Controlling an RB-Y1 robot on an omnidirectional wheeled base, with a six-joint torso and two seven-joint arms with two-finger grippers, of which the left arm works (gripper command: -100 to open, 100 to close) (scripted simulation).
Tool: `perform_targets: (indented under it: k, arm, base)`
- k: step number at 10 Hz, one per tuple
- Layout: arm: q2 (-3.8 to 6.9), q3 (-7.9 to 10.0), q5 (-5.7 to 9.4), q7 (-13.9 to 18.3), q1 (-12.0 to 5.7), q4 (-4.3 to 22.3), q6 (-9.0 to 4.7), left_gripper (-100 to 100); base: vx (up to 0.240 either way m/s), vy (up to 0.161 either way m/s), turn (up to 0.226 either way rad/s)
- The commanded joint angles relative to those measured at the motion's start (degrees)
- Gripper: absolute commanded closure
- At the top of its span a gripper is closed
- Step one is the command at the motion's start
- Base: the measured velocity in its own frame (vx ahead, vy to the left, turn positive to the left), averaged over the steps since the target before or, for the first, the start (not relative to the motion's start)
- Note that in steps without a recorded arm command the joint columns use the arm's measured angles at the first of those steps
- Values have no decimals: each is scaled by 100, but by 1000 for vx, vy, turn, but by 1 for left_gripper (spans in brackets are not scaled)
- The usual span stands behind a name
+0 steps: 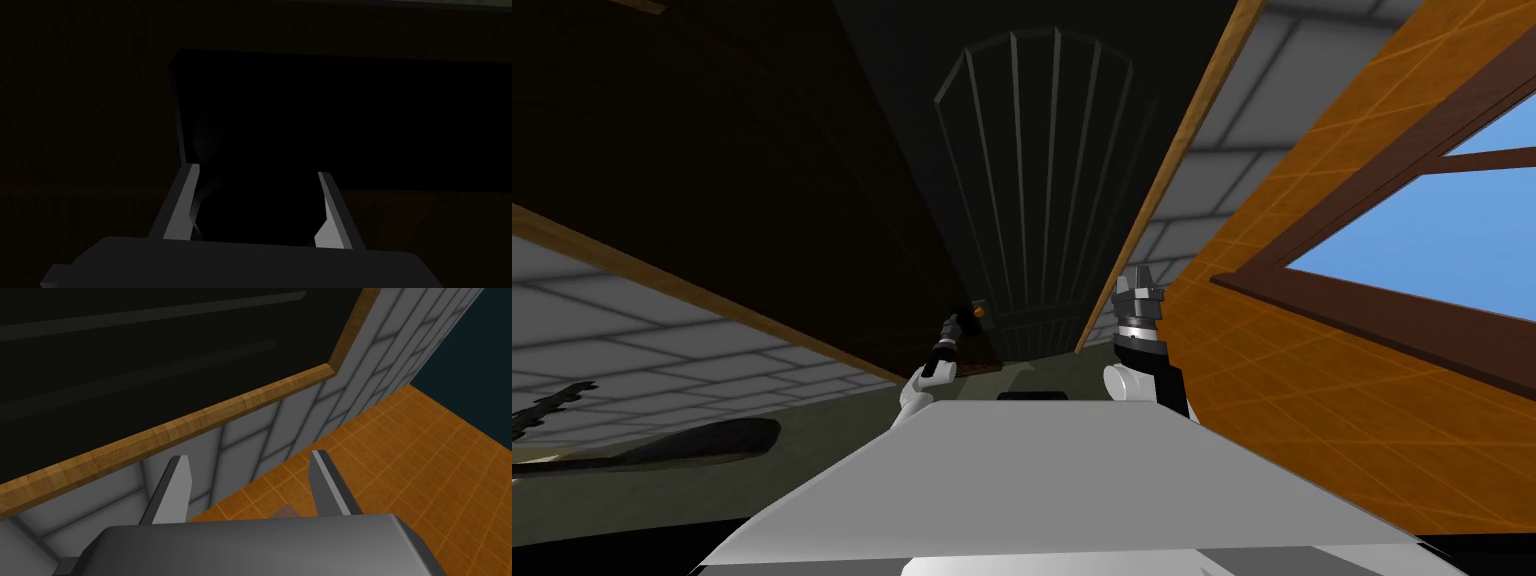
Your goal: Pull the door open
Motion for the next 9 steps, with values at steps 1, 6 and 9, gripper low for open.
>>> perform_targets:
  k: [1,6,9]
  arm:
    - [122,87,33,43,133,79,-3,100]
    - [118,-288,13,164,295,-275,-91,-100]
    - [121,-373,10,194,293,-312,-113,-100]
  base:
    - [-211,67,90]
    - [-222,22,-44]
    - [-149,-36,-50]
